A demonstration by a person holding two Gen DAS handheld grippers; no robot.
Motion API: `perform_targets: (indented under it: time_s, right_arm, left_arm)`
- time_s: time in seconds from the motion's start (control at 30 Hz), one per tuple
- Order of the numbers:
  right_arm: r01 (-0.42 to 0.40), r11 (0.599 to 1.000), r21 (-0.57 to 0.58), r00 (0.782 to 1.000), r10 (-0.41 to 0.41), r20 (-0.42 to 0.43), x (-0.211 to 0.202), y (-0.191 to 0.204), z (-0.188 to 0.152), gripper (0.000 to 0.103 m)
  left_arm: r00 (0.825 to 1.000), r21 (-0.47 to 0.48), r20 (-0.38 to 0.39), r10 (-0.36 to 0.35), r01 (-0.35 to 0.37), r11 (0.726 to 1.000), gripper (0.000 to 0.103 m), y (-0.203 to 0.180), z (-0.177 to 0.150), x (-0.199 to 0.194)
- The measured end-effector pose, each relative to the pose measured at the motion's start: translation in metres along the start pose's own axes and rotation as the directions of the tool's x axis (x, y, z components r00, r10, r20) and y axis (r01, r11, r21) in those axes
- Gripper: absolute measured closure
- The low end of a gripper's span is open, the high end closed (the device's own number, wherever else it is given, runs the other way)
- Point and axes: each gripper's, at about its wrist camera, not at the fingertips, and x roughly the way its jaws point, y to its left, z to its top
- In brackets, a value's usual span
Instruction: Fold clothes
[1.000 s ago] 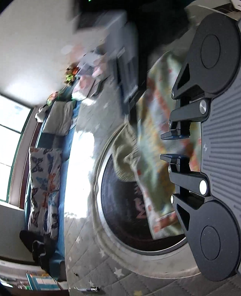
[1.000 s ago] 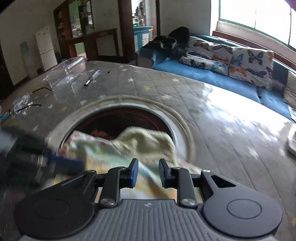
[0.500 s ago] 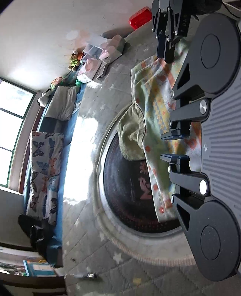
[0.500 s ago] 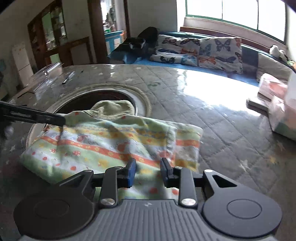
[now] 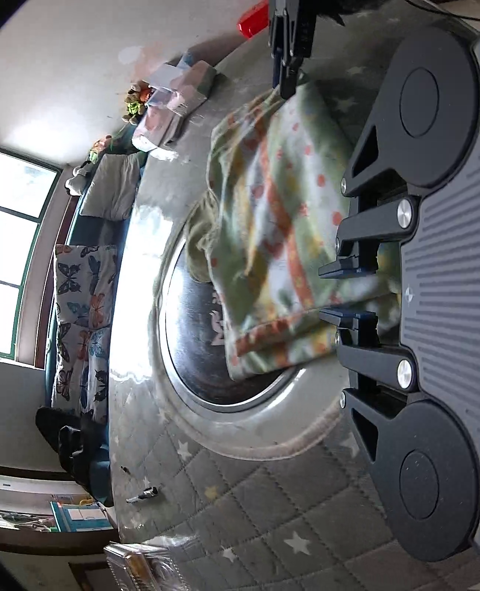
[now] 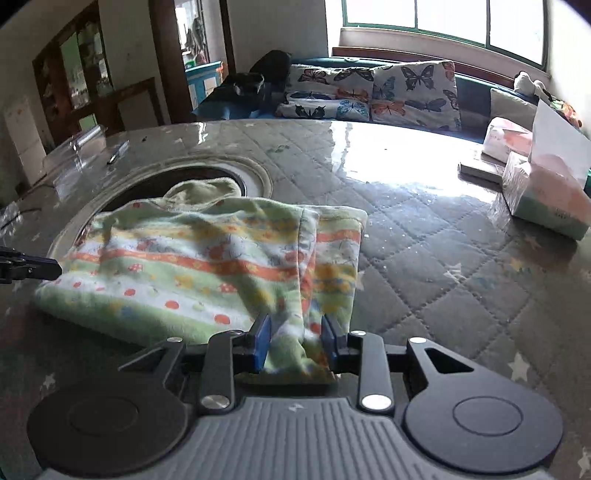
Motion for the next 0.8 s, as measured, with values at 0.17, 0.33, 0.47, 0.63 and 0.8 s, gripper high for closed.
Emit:
perform_targets:
  time_s: [0.17,0.33,0.47,0.63,0.8]
  right_arm:
    - [0.010,1.000,-0.016,1.000,-0.011,-0.029,-0.011,0.006,-0.009,0.074]
    - [0.025,0.999,-0.024,0.998,-0.026,-0.058,-0.031,0.013,-0.026,0.074]
    - [0.034,0.999,-0.025,0.997,-0.036,-0.069,-0.051,0.017,-0.035,0.075]
    - [0.008,0.999,-0.053,1.000,-0.007,0.009,-0.070,0.034,-0.023,0.074]
    - [-0.084,0.988,-0.131,0.995,0.090,0.038,-0.056,0.070,-0.006,0.075]
  left_arm:
    - [0.999,0.007,-0.014,-0.030,0.030,1.000,0.084,0.002,-0.002,-0.001]
    - [0.998,0.019,-0.030,-0.064,0.064,0.998,0.085,0.003,-0.005,-0.003]
    - [0.997,0.052,-0.032,-0.069,0.071,0.996,0.084,0.001,-0.006,-0.007]
    - [0.994,0.076,0.021,-0.106,0.104,0.992,0.084,-0.011,0.006,-0.020]
    - [0.985,0.127,0.011,-0.172,0.169,0.977,0.084,-0.041,0.009,-0.015]
